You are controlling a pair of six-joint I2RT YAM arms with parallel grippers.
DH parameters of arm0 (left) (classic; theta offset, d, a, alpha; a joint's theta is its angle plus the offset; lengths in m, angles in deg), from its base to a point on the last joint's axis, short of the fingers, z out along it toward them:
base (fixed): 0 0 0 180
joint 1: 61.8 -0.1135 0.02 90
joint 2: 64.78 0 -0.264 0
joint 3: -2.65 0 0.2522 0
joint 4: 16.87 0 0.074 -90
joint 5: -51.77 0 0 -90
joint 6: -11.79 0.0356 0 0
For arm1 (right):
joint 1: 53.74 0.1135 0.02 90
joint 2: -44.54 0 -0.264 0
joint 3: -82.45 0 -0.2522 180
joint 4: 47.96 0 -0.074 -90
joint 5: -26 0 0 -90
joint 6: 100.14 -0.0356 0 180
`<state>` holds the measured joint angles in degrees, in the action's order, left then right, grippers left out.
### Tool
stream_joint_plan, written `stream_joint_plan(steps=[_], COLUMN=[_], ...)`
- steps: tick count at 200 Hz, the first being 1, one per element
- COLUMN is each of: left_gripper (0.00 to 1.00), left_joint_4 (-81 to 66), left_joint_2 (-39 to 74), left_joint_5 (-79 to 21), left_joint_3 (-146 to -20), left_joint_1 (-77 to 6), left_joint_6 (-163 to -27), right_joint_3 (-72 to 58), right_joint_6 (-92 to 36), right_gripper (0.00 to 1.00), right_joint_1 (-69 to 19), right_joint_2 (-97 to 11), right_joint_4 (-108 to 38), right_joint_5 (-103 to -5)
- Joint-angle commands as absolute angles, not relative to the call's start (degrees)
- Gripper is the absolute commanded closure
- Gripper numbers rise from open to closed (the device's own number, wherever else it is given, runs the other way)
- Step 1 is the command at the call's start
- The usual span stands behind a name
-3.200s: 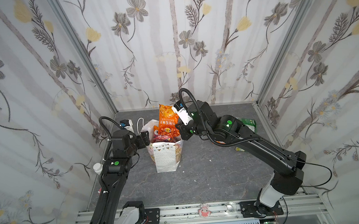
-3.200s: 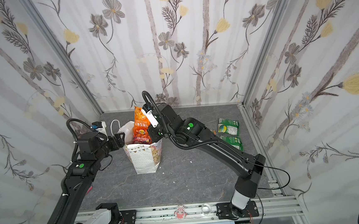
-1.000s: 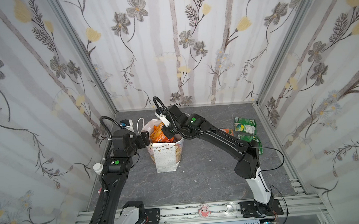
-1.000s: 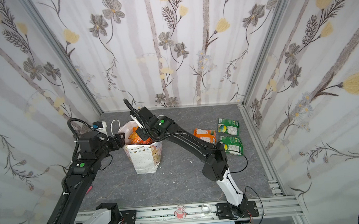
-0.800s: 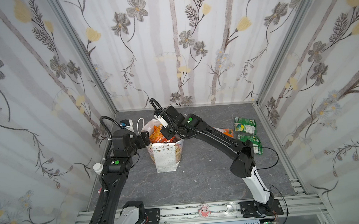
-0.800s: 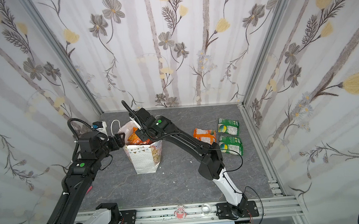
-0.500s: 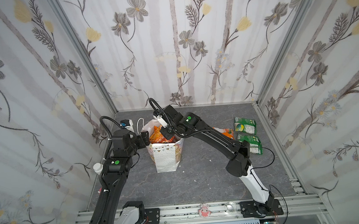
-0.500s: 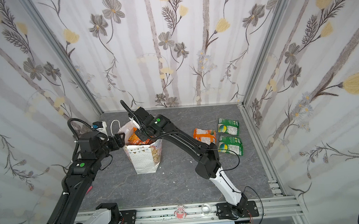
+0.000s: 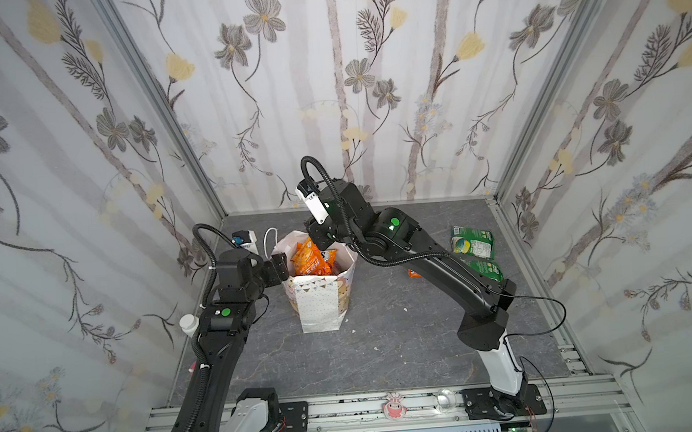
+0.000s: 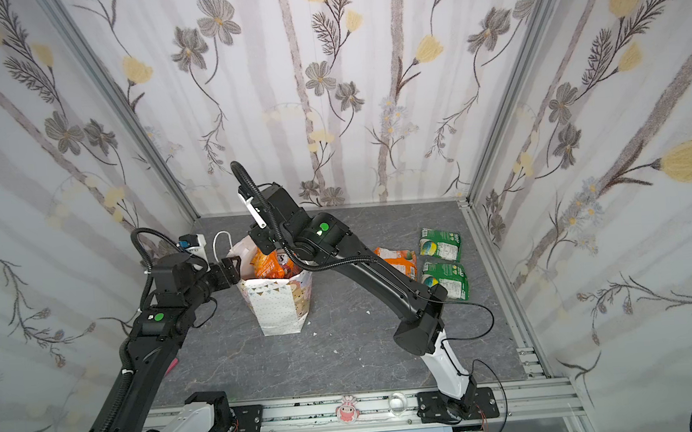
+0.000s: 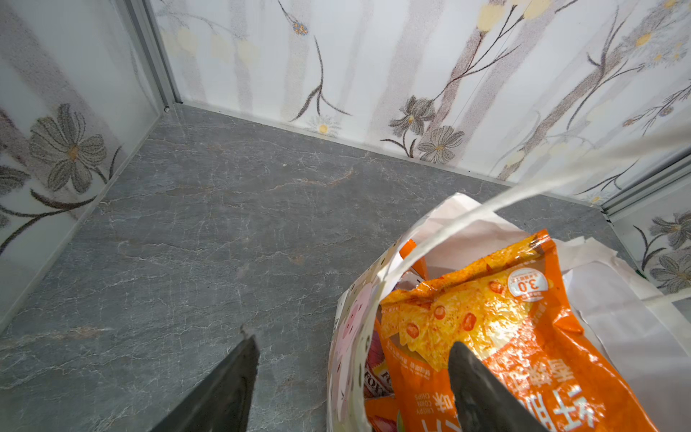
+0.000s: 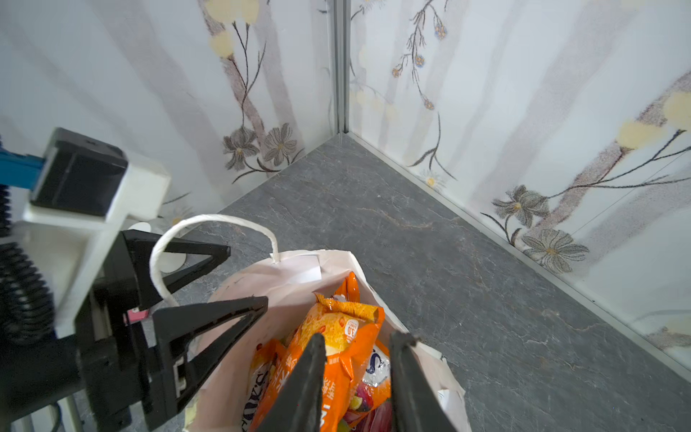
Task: Place the snacks into the paper bag
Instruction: 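Push the orange chip bag down into the paper bag with the right gripper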
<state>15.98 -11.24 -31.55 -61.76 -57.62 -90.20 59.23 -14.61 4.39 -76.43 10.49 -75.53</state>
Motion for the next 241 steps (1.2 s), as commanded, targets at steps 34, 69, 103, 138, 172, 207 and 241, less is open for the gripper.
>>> stream_joint_plan(steps=[34,69,103,138,172,207,241], left_gripper=[0.20,0.20,0.20,0.20,0.20,0.20,0.20], left_joint_4=[15.08,15.17,15.09,15.12,15.17,15.08,15.08], left_joint_2=[-11.35,-11.43,-11.51,-11.25,-11.23,-11.34,-11.55], left_joint_5=[-31.42,-31.23,-31.39,-31.36,-31.31,-31.11,-30.99], left_joint_3=[-61.83,-61.76,-61.90,-61.99,-61.99,-61.93,-62.00], left_joint_1=[-57.68,-57.59,-57.73,-57.64,-57.61,-57.63,-57.65], left_joint_6=[-90.25,-90.23,-90.08,-90.08,-90.08,-90.08,-90.09], right_joint_3=[59.16,59.22,59.21,59.21,59.20,59.12,59.12], right_joint_6=[-14.85,-14.79,-14.89,-15.73,-17.94,-19.14,-19.73], right_gripper=[0.73,0.72,0.73,0.64,0.50,0.46,0.44], right_joint_1=[5.07,3.89,2.87,2.30,2.42,2.33,2.42], right_joint_2=[-81.15,-84.11,-85.59,-84.47,-80.52,-79.52,-81.52], right_joint_4=[9.57,10.44,13.82,16.34,14.70,17.63,20.31], right_joint_5=[-77.55,-78.89,-81.44,-78.63,-70.56,-71.33,-67.49])
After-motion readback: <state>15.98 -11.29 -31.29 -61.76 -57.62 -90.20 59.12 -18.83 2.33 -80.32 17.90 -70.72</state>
